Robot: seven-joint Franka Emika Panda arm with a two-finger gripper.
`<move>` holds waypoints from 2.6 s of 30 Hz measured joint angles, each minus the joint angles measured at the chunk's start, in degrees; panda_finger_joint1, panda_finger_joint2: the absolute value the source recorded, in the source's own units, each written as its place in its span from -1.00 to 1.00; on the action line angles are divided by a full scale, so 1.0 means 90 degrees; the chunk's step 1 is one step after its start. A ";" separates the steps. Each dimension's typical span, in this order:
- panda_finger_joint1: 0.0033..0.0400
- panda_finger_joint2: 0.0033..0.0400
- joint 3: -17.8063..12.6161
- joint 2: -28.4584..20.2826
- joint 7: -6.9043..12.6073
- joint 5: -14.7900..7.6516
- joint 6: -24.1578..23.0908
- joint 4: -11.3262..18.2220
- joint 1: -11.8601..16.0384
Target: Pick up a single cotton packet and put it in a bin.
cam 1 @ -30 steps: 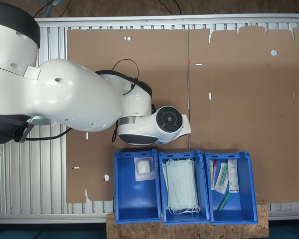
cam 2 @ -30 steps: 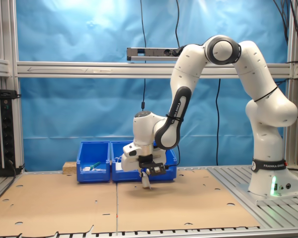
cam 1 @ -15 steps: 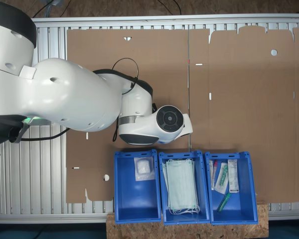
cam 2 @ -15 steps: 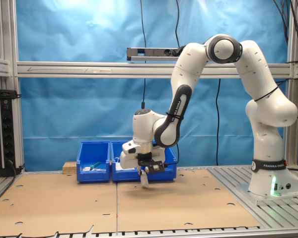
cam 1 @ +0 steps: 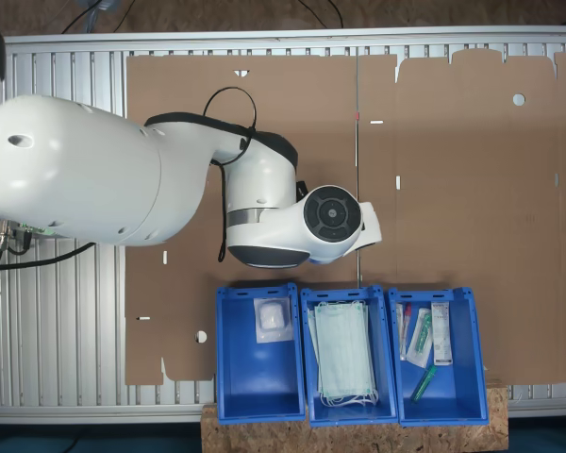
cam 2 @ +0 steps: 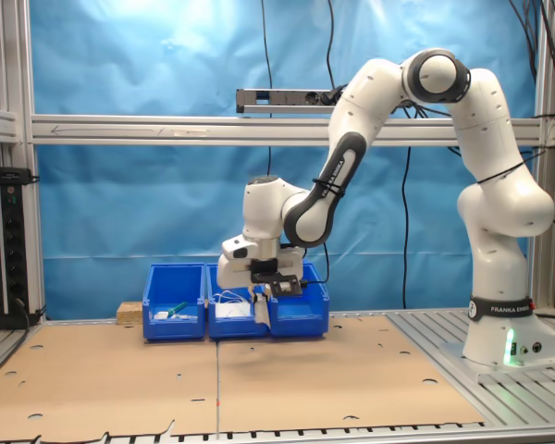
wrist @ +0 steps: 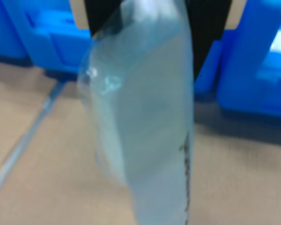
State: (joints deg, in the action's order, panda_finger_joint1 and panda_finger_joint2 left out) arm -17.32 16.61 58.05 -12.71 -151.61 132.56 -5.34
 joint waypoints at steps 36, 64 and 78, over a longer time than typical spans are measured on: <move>-0.85 -0.85 -0.0463 -0.2354 0.0013 -0.0482 0.2312 0.0202 0.0010; -0.85 -0.85 -0.2013 -0.2130 0.0297 -0.1023 0.2370 0.0099 0.0040; -0.85 -0.85 -0.2083 -0.1887 0.0382 -0.1038 0.2275 0.0002 0.0041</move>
State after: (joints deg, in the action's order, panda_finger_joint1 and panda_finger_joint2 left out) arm -36.06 -0.38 61.49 -22.06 -131.14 132.58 -4.98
